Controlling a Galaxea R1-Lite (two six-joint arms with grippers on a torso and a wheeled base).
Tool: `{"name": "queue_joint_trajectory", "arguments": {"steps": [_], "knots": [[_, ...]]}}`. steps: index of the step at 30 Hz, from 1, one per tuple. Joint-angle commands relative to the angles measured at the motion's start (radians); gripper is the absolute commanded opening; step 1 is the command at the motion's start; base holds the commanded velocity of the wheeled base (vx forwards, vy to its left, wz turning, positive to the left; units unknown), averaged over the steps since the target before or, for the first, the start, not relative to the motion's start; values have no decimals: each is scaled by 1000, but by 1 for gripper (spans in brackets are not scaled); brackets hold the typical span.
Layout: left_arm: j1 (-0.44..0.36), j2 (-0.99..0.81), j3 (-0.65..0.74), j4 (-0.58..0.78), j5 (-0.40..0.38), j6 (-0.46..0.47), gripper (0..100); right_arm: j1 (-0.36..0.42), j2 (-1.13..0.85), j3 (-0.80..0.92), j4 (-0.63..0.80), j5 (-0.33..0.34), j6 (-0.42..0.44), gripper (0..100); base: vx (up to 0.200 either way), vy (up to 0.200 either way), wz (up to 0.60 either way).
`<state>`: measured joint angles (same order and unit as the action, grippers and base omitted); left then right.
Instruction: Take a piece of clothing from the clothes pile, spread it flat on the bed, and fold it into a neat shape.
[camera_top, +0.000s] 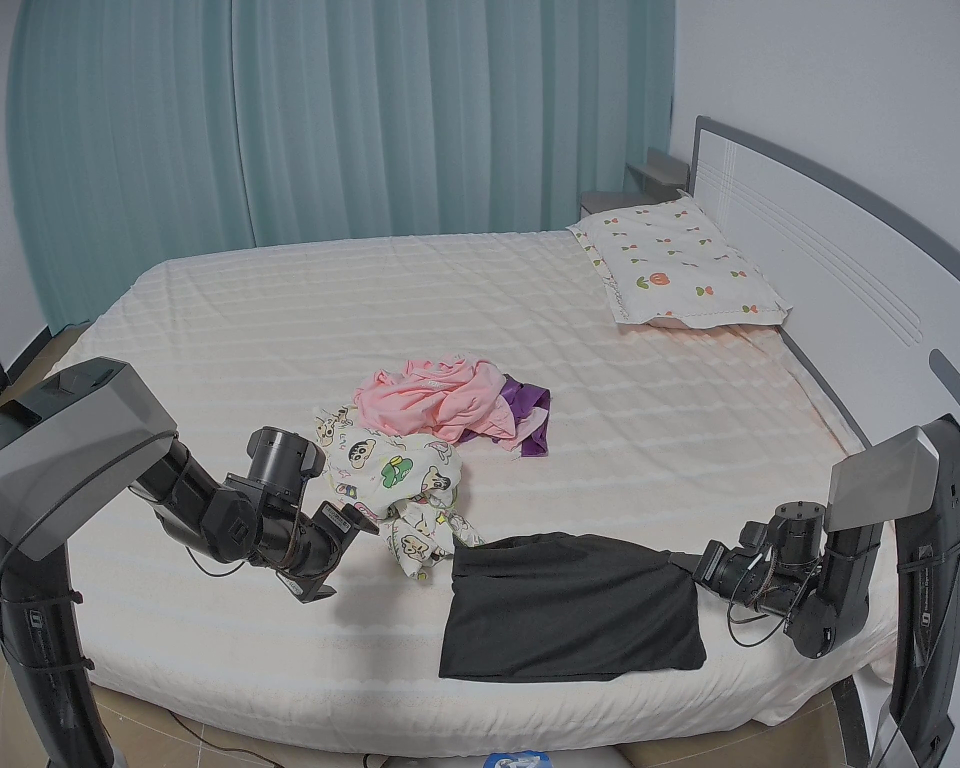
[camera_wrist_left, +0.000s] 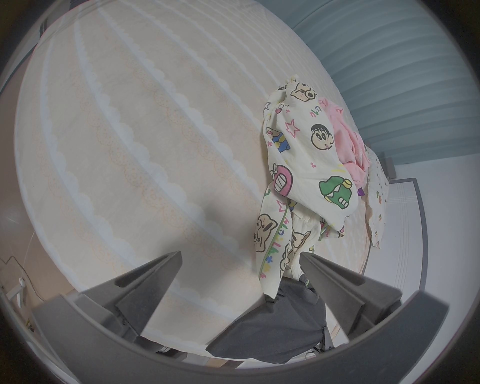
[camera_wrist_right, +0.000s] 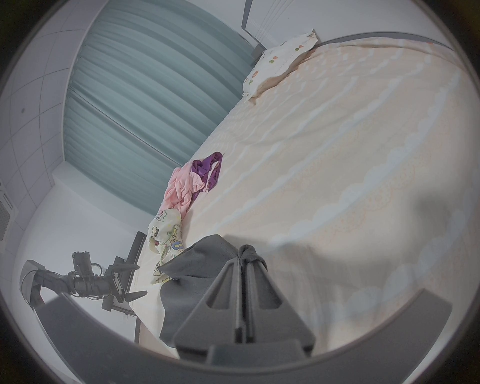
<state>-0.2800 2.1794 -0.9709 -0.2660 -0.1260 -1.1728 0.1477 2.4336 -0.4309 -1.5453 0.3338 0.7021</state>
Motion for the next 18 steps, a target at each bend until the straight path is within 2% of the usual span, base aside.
{"name": "queue_joint_trajectory", "arguments": {"steps": [1, 6, 18], "knots": [[-1, 2, 0, -1, 0, -1, 100, -3, 2, 1, 2, 1, -6, 100, 0, 0, 0], [-1, 2, 0, -1, 0, -1, 100, -7, 41, -35, -9, 4, -4, 100, 0, 0, 0], [-1, 2, 0, -1, 0, -1, 100, -2, 94, -172, 76, 2, 10, 100, 0, 0, 0]]}}
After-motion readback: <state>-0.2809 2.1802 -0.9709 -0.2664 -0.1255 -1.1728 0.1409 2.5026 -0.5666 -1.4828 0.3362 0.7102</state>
